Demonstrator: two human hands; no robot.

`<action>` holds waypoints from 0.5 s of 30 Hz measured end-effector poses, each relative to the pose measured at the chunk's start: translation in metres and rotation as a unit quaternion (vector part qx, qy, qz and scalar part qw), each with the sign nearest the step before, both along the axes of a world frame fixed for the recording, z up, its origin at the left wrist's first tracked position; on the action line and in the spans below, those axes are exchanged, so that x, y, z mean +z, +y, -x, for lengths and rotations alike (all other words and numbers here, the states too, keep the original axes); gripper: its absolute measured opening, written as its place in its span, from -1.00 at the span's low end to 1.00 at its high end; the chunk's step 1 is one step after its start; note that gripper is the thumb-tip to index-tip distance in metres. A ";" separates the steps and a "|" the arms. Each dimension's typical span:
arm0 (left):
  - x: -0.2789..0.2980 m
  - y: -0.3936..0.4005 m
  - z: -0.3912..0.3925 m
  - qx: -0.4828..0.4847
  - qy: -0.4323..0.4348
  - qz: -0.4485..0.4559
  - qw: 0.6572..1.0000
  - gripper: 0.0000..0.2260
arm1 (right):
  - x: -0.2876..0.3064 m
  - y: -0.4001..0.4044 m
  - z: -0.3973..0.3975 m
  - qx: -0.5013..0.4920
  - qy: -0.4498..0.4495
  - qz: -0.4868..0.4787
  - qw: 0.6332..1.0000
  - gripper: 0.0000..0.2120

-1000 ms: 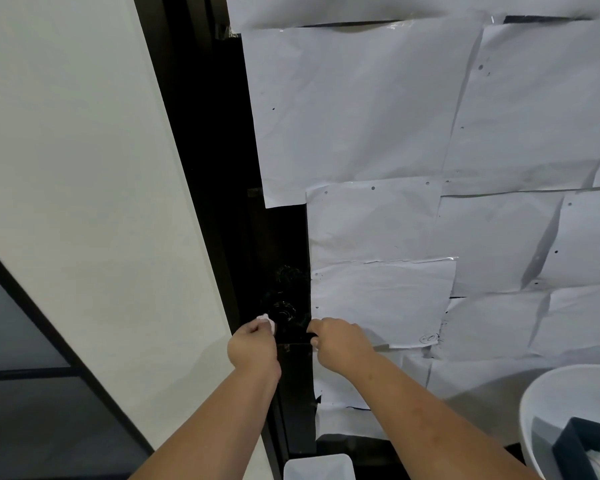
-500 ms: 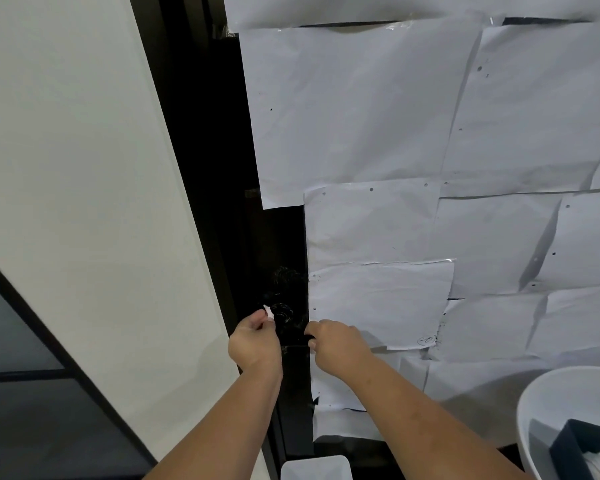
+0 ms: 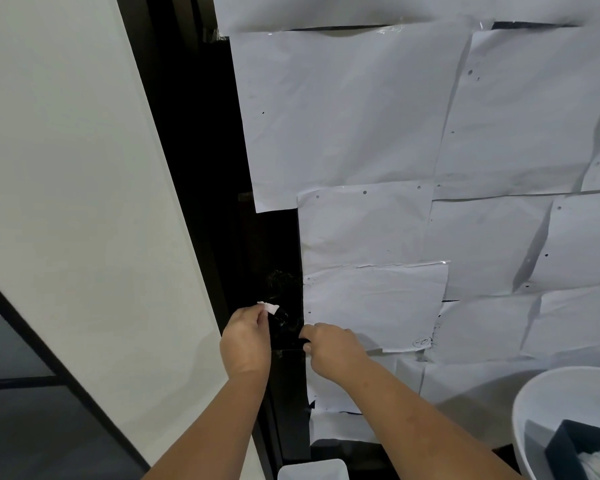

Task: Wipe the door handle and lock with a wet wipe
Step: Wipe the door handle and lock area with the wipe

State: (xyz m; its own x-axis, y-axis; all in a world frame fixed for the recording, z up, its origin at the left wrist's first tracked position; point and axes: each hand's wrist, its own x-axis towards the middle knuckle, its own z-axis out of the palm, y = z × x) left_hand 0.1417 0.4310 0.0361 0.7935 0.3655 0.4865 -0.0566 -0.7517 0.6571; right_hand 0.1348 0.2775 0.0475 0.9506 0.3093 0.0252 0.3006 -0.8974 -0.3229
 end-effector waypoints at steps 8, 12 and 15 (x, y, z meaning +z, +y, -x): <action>-0.011 0.020 -0.014 -0.102 -0.020 -0.247 0.963 -0.64 | -0.001 0.000 -0.002 -0.004 0.002 0.006 1.000 -0.69; -0.005 0.027 -0.015 -0.162 -0.034 -0.309 0.937 -0.49 | -0.001 0.001 -0.001 -0.004 -0.007 0.007 1.000 -0.70; 0.001 0.025 -0.018 -0.185 -0.034 -0.337 0.922 -0.48 | -0.001 0.002 -0.001 -0.002 -0.012 0.006 1.000 -0.72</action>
State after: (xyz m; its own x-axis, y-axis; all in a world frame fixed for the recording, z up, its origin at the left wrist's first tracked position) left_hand 0.1600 0.4559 0.0372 0.7625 -0.3287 0.5572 -0.4159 -0.9088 0.0330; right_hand 0.1354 0.2796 0.0464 0.9513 0.3053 0.0435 0.3037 -0.9028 -0.3044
